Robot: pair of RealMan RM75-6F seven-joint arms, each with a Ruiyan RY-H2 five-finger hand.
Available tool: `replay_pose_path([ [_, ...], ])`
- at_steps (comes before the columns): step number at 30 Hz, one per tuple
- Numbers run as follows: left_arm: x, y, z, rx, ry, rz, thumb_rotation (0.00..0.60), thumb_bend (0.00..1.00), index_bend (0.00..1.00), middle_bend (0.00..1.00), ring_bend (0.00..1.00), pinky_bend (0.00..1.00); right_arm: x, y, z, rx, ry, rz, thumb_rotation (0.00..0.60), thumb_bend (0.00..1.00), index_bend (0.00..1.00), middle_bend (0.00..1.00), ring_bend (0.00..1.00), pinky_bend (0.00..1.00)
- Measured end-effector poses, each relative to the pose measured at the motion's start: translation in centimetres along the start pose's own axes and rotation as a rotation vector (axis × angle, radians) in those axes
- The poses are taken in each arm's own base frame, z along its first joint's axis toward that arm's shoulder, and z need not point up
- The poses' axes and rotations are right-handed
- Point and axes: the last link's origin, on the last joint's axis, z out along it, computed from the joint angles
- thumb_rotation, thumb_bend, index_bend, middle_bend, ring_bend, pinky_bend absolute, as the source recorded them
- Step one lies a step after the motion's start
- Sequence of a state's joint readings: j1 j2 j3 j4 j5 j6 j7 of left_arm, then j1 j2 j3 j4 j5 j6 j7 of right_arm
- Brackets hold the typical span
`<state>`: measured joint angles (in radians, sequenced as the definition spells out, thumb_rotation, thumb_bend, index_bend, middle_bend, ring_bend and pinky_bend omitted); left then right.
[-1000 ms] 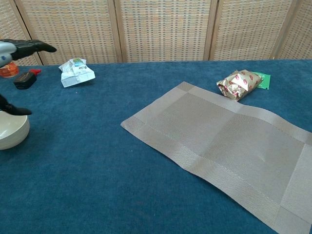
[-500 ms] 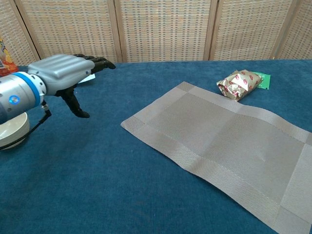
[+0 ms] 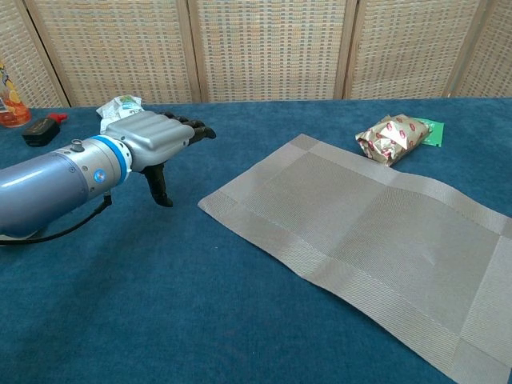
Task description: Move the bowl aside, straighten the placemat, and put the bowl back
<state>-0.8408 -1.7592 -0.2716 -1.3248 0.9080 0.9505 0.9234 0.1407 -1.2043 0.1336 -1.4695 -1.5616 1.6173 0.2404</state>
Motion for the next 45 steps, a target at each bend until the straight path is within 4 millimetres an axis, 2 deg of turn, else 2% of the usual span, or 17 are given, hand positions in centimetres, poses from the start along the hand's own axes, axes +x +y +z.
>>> replay_pose_path([
  [14,-1.4,2.7,2.3,-0.032,0.003,0.017,0.6,0.1,0.04,0.0,0.0,0.0,-0.1,-0.1,-0.1,-0.009,0.009,-0.009,0.6,0.21,0.04,0.0,0.0,0.0],
  [21,-2.4,3.7,3.4,-0.036,-0.006,0.028,0.6,0.11,0.11,0.0,0.0,0.0,-0.4,-0.2,-0.1,-0.011,0.005,-0.019,0.6,0.21,0.04,0.0,0.0,0.0],
  [23,-2.6,4.0,3.7,-0.039,0.001,0.038,0.6,0.15,0.14,0.0,0.0,0.0,-0.6,-0.2,-0.1,-0.014,-0.003,-0.02,0.6,0.21,0.04,0.0,0.0,0.0],
  [26,-2.6,4.4,4.0,-0.048,0.025,0.052,0.6,0.28,0.18,0.0,0.0,0.0,-0.7,-0.1,0.0,-0.017,-0.006,-0.021,0.6,0.21,0.04,0.0,0.0,0.0],
  [30,-2.5,5.0,4.1,-0.068,0.068,0.041,0.6,0.36,0.21,0.0,0.0,0.0,-0.9,-0.2,0.1,-0.016,-0.011,-0.024,0.6,0.21,0.04,0.0,0.0,0.0],
  [38,-2.0,5.9,3.7,-0.145,0.176,-0.037,0.6,0.39,0.26,0.0,0.0,0.0,-1.2,-0.5,0.1,-0.01,-0.021,-0.025,0.6,0.21,0.04,0.0,0.0,0.0],
  [45,-1.8,5.8,3.2,-0.176,0.222,-0.064,0.6,0.39,0.37,0.0,0.0,0.0,-1.2,-0.7,0.0,-0.001,-0.026,-0.018,0.6,0.21,0.04,0.0,0.0,0.0],
])
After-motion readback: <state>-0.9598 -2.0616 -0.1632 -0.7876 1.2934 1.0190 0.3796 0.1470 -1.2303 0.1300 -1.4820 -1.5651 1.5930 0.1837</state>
